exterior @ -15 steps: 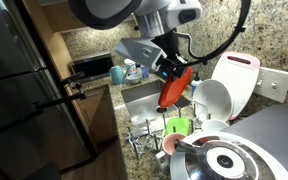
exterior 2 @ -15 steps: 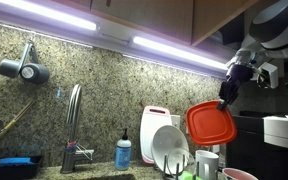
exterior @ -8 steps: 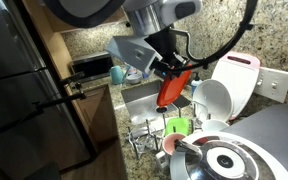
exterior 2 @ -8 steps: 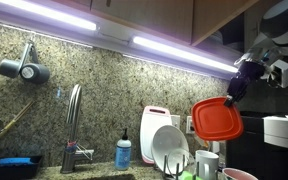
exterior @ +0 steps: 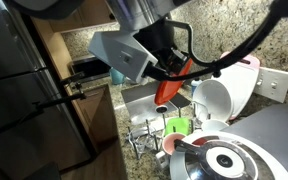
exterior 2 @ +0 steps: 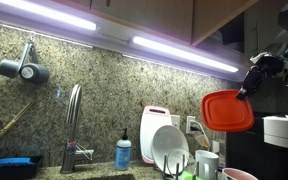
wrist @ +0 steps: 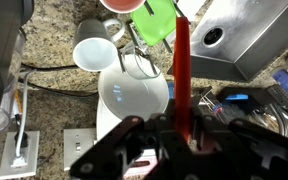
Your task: Take the orange lid and place it inside the upper cabinet
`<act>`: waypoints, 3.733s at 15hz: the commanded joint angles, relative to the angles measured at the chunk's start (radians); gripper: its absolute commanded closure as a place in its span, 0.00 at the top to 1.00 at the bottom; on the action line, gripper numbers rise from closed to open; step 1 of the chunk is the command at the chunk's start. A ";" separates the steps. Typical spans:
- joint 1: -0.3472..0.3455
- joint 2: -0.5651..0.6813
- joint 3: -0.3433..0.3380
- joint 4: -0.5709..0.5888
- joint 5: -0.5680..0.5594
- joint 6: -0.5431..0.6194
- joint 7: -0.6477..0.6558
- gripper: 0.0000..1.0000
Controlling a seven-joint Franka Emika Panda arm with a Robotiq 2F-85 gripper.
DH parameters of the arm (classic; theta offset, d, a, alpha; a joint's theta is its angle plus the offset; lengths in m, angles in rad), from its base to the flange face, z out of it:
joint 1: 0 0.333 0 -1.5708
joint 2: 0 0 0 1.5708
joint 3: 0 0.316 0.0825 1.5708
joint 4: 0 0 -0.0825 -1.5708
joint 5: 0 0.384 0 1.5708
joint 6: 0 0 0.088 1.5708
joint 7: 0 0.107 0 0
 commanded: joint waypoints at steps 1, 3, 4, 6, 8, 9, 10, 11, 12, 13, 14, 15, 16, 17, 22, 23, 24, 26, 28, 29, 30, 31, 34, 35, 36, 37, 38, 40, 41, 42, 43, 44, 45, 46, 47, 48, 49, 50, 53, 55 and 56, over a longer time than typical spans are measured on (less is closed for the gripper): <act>0.023 -0.017 -0.026 -0.012 -0.006 0.002 -0.002 0.14; 0.025 -0.035 -0.032 -0.026 -0.004 0.002 -0.011 0.14; 0.026 -0.038 -0.033 -0.029 -0.004 0.002 -0.011 0.14; 0.029 -0.038 -0.032 -0.031 -0.004 0.002 -0.011 0.04; 0.045 -0.062 -0.026 -0.065 0.029 0.080 -0.027 0.04; 0.052 -0.072 -0.025 -0.076 0.035 0.103 -0.035 0.04; 0.044 -0.080 -0.004 -0.094 0.057 0.153 -0.048 0.04; 0.054 -0.091 -0.002 -0.108 0.069 0.184 -0.058 0.04; 0.062 -0.100 0.004 -0.124 0.084 0.231 -0.064 0.04; 0.071 -0.119 0.008 -0.145 0.086 0.254 -0.076 0.04; 0.086 -0.132 0.008 -0.161 0.103 0.285 -0.094 0.04; 0.096 -0.152 0.009 -0.180 0.104 0.300 -0.106 0.04; 0.104 -0.168 0.012 -0.198 0.107 0.329 -0.116 0.04; 0.115 -0.194 0.009 -0.218 0.109 0.337 -0.130 0.04; 0.153 -0.344 -0.021 -0.303 0.131 0.358 -0.207 0.04; 0.157 -0.375 -0.028 -0.315 0.133 0.355 -0.220 0.04; 0.162 -0.404 -0.037 -0.324 0.135 0.347 -0.229 0.04; 0.177 -0.461 -0.056 -0.341 0.145 0.348 -0.247 0.04; 0.194 -0.513 -0.073 -0.355 0.156 0.346 -0.255 0.04; 0.201 -0.533 -0.079 -0.359 0.160 0.346 -0.259 0.04; 0.212 -0.554 -0.083 -0.368 0.168 0.359 -0.256 0.04; 0.222 -0.574 -0.090 -0.373 0.172 0.361 -0.256 0.04; 0.271 -0.630 -0.111 -0.394 0.210 0.413 -0.259 0.04; 0.293 -0.614 -0.116 -0.361 0.257 0.438 -0.280 0.04; 0.318 -0.631 -0.126 -0.363 0.277 0.461 -0.292 0.04; 0.346 -0.644 -0.134 -0.362 0.308 0.501 -0.315 0.04; 0.371 -0.653 -0.138 -0.361 0.338 0.536 -0.336 0.04; 0.435 -0.680 -0.156 -0.361 0.388 0.605 -0.387 0.04; 0.461 -0.687 -0.159 -0.361 0.411 0.637 -0.409 0.04; 0.497 -0.702 -0.171 -0.361 0.428 0.670 -0.432 0.04; 0.533 -0.719 -0.183 -0.361 0.444 0.706 -0.448 0.04; 0.560 -0.732 -0.190 -0.361 0.456 0.733 -0.462 0.04; 0.606 -0.755 -0.206 -0.361 0.467 0.785 -0.469 0.04; 0.634 -0.769 -0.218 -0.361 0.463 0.804 -0.477 0.04; 0.675 -0.790 -0.233 -0.361 0.460 0.847 -0.478 0.04; 0.704 -0.805 -0.246 -0.361 0.451 0.874 -0.481 0.04; 0.745 -0.828 -0.265 -0.361 0.442 0.912 -0.483 0.04; 0.781 -0.845 -0.282 -0.361 0.430 0.948 -0.480 0.04; 0.693 -0.903 -0.253 -0.375 0.370 0.880 -0.422 0.04; 0.668 -0.928 -0.247 -0.366 0.354 0.879 -0.406 0.04; 0.673 -0.945 -0.255 -0.366 0.350 0.878 -0.408 0.04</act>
